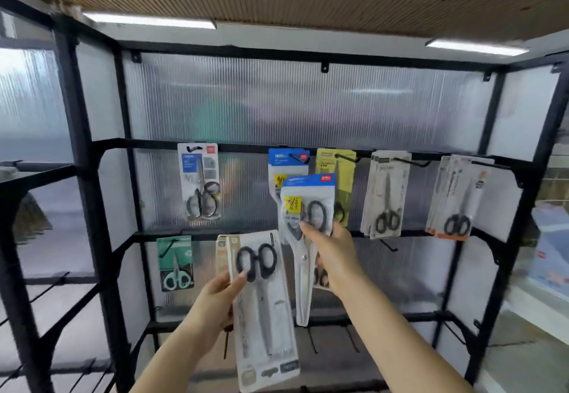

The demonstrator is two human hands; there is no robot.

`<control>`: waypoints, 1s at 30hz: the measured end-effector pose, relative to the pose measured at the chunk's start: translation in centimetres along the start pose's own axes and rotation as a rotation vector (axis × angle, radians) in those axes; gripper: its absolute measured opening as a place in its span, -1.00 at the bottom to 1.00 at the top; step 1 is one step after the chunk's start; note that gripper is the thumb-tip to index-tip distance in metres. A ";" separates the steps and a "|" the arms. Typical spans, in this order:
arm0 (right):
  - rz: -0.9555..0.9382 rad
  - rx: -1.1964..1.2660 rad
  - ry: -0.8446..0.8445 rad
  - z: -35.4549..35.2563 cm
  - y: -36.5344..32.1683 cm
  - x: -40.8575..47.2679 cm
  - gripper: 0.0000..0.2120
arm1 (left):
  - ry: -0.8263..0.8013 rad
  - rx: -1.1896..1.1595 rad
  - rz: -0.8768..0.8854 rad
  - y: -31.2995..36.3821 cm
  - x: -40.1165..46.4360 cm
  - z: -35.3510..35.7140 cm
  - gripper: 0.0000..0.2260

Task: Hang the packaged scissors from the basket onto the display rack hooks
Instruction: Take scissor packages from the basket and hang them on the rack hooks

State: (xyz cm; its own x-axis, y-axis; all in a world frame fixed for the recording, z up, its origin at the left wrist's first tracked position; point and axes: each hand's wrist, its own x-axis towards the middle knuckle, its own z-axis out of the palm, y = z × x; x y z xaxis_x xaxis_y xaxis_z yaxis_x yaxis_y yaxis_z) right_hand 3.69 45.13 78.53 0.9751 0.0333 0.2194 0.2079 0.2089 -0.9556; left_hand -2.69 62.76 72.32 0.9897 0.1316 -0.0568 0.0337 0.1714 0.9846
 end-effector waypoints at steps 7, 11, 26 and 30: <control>-0.133 -0.045 -0.092 -2.0 -0.8 4.6 -0.88 | 0.041 0.023 0.092 0.9 3.9 6.5 -0.81; -0.142 -0.081 -0.077 -3.1 -0.2 6.6 -0.93 | 0.061 0.076 0.159 0.7 5.4 9.1 -0.87; -0.074 -0.062 -0.316 -3.1 -0.5 8.7 -0.83 | 0.156 0.298 0.146 -0.4 7.1 8.3 -0.82; -0.208 -0.120 -0.309 -2.9 -3.6 10.2 -0.91 | 0.103 0.421 0.143 -0.2 7.4 6.9 -0.79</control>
State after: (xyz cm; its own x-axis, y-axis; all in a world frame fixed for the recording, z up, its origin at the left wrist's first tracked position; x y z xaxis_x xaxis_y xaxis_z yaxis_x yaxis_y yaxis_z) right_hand 13.15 41.91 83.65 0.8456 0.2987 0.4424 0.4242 0.1269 -0.8966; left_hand 5.54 56.97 72.82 0.9702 0.2251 0.0898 -0.0279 -0.2643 0.9640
